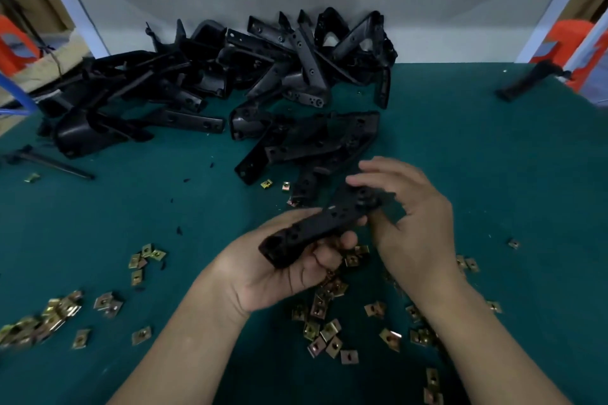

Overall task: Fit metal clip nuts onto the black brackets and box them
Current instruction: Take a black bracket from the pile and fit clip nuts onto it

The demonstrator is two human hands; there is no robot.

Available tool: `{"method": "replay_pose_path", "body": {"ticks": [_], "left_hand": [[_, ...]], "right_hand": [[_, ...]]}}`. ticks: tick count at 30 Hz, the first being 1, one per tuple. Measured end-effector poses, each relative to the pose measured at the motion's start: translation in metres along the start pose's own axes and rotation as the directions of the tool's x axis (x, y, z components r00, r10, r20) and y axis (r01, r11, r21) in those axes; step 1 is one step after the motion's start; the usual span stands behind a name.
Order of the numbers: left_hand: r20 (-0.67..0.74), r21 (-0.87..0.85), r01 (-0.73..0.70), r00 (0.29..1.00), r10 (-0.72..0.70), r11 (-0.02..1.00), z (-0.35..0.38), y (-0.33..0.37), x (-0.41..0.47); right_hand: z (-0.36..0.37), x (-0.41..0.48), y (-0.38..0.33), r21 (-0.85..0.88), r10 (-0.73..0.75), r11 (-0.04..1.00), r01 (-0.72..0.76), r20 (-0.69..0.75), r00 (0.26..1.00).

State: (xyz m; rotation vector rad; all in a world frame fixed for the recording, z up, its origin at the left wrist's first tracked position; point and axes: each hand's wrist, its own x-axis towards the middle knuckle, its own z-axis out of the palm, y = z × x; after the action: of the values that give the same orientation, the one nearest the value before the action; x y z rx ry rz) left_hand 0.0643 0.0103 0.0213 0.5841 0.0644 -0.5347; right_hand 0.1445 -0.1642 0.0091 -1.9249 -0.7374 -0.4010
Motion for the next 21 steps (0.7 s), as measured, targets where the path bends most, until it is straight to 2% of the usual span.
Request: {"method": "replay_pose_path", "body": {"ticks": [4, 6, 7, 10, 13, 15, 16, 17, 21], "left_hand": [[-0.096, 0.034, -0.271, 0.957, 0.273, 0.962, -0.01, -0.003, 0.003], [-0.127, -0.038, -0.376, 0.921, 0.369, 0.926, -0.014, 0.001, 0.006], [-0.141, -0.051, -0.419, 0.902, 0.409, 0.907, -0.016, 0.004, 0.008], [-0.149, -0.027, -0.491, 0.864, 0.482, 0.871, -0.022, 0.007, 0.012], [-0.166, 0.054, -0.495, 0.852, 0.496, 0.867, -0.024, 0.005, 0.016], [-0.188, 0.091, -0.488, 0.848, 0.496, 0.868, -0.025, 0.002, 0.018], [-0.212, 0.114, -0.484, 0.841, 0.497, 0.868, -0.025, 0.002, 0.02], [-0.23, 0.13, -0.479, 0.837, 0.496, 0.868, -0.024, 0.002, 0.021], [-0.202, 0.134, -0.463, 0.853, 0.481, 0.876, -0.024, 0.003, 0.024]], "right_hand": [[-0.015, 0.007, -0.005, -0.003, 0.161, 0.987, -0.161, 0.027, 0.987], [-0.031, 0.009, -0.007, -0.063, 0.193, 0.981, -0.185, 0.144, 0.971], [-0.039, 0.01, -0.009, -0.122, 0.223, 0.973, -0.197, 0.256, 0.941], [-0.058, 0.011, -0.014, -0.332, 0.317, 0.933, -0.142, 0.565, 0.762], [-0.07, 0.011, -0.022, -0.39, 0.387, 0.913, -0.122, 0.728, 0.565], [-0.071, 0.006, -0.027, -0.437, 0.416, 0.898, -0.054, 0.802, 0.429], [-0.069, 0.003, -0.028, -0.461, 0.431, 0.887, -0.017, 0.816, 0.386], [-0.067, 0.0, -0.03, -0.483, 0.449, 0.876, 0.0, 0.814, 0.368], [-0.057, -0.005, -0.033, -0.517, 0.491, 0.855, -0.046, 0.778, 0.393]]}}
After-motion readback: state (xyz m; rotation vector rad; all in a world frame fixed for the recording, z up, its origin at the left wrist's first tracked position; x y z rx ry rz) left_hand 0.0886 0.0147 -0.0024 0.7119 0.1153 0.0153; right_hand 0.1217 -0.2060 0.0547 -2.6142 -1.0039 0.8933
